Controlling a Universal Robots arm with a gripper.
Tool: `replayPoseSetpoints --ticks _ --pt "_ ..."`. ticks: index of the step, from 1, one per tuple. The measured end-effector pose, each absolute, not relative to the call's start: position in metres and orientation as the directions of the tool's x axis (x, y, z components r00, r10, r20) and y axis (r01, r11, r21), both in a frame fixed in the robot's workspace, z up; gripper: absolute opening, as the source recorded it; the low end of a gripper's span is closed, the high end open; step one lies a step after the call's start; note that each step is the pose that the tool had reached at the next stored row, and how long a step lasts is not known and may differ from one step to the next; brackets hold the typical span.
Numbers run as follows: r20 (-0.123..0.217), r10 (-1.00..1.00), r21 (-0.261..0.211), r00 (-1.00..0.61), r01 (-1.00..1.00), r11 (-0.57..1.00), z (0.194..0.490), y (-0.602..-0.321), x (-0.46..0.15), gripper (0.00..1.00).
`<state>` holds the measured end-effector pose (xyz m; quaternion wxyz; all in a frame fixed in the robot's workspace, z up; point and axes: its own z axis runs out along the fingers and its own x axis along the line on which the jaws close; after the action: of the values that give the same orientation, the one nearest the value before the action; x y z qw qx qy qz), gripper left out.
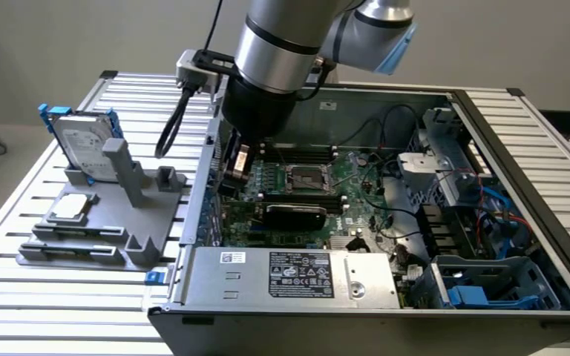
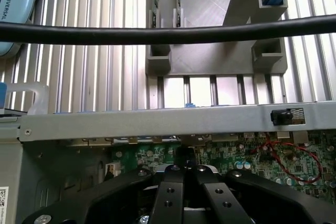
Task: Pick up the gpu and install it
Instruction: 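Press down on the gpu until it lock into place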
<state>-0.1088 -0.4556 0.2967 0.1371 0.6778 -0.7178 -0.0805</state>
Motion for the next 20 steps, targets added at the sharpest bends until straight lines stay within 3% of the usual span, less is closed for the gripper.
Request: replayPoseSetpoints --ticks 20 --pt "0.088 -0.994 0.301 -0.059 -0.950 0.083 0.2940 -0.4556 -0.1088 0.11"
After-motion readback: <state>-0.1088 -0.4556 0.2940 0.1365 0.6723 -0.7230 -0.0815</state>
